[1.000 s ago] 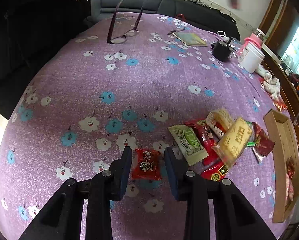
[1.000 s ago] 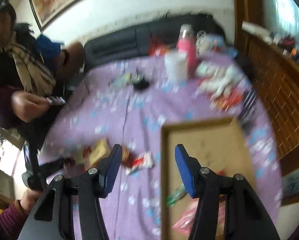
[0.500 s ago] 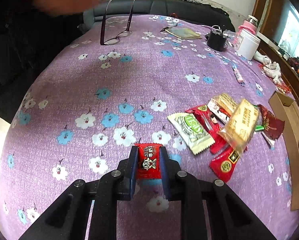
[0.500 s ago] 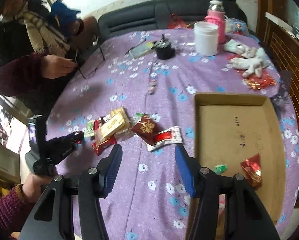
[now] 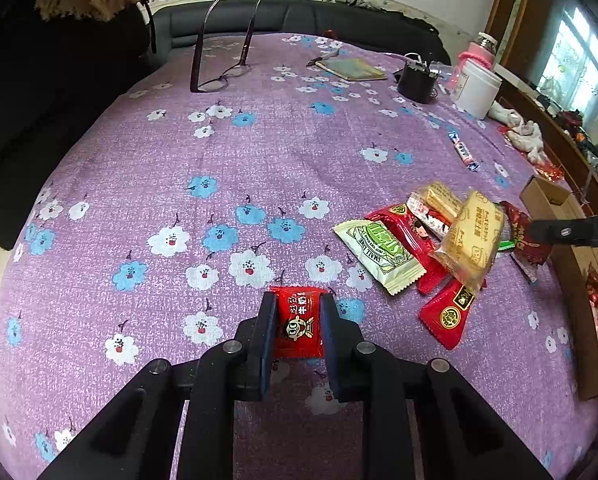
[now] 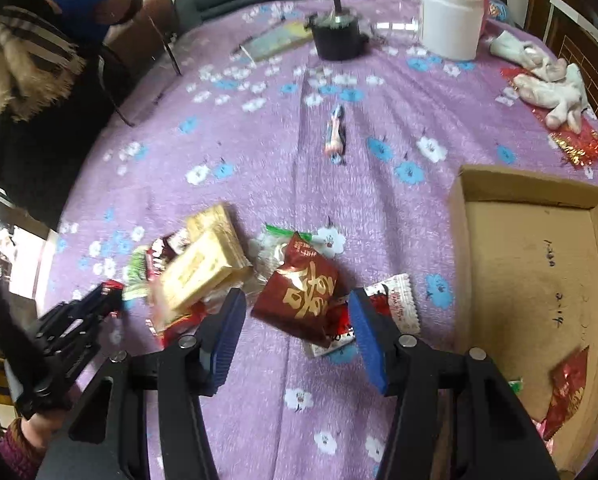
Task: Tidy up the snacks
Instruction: 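Grasp the red-and-gold bag with the right tool while the left tool holds its packet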
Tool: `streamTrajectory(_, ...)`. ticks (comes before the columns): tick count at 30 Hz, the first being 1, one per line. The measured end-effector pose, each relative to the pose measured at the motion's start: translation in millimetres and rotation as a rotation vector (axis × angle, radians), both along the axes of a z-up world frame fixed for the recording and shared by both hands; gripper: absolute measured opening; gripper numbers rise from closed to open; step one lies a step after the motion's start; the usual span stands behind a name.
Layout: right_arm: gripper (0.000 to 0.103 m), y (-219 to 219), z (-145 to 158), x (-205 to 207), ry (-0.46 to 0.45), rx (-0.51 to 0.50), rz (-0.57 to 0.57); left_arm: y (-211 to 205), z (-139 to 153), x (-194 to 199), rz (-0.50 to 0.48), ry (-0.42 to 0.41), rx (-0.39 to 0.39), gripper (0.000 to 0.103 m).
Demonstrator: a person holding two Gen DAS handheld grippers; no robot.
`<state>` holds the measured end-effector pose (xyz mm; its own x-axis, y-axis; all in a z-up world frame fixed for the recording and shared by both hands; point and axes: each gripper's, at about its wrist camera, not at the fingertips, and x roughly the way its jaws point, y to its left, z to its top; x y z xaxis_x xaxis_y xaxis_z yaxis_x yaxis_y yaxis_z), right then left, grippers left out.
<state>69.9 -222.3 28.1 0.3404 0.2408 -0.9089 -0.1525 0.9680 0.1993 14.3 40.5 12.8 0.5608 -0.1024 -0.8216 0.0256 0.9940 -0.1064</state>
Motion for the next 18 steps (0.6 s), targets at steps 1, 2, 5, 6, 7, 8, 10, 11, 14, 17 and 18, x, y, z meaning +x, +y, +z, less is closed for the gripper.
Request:
streamTrajectory(1,0.041,1,-5,2,0.011,0.004,-0.003,1,0,0,-0.004,-0.002,-0.002,0.023)
streamTrajectory(2,0.037,2,-9,3,0.022,0.004,-0.005,2,0,-1,-0.008,-0.003,-0.007,0.023)
streamTrajectory(5,0.034,6,-9,1,0.005,-0.015,-0.018,2,0,-1,-0.020,-0.013,-0.008,0.021)
streamTrajectory(6,0.033,6,-8,0,-0.001,-0.017,-0.019,1,0,-2,-0.025,-0.016,-0.001,0.020)
streamTrajectory(7,0.033,6,-7,-1,-0.004,-0.017,-0.021,1,0,-1,-0.024,-0.018,-0.001,0.020)
streamTrajectory(8,0.032,6,-6,-3,-0.006,-0.013,-0.023,2,0,-2,-0.019,-0.019,-0.009,0.020)
streamTrajectory(10,0.032,4,-5,-7,-0.007,-0.004,-0.028,3,0,-2,-0.016,-0.015,-0.021,0.019)
streamTrajectory(11,0.032,4,-5,-9,-0.009,-0.001,-0.030,3,1,-3,-0.017,-0.012,-0.022,0.019)
streamTrajectory(14,0.032,3,-1,-20,-0.014,0.018,-0.025,2,1,-10,-0.015,0.000,-0.034,0.019)
streamTrajectory(17,0.032,2,0,-33,-0.012,0.041,-0.015,-4,2,-20,-0.019,0.010,-0.055,0.019)
streamTrajectory(18,0.032,2,0,-38,-0.009,0.049,-0.013,-8,1,-24,-0.027,0.012,-0.054,0.019)
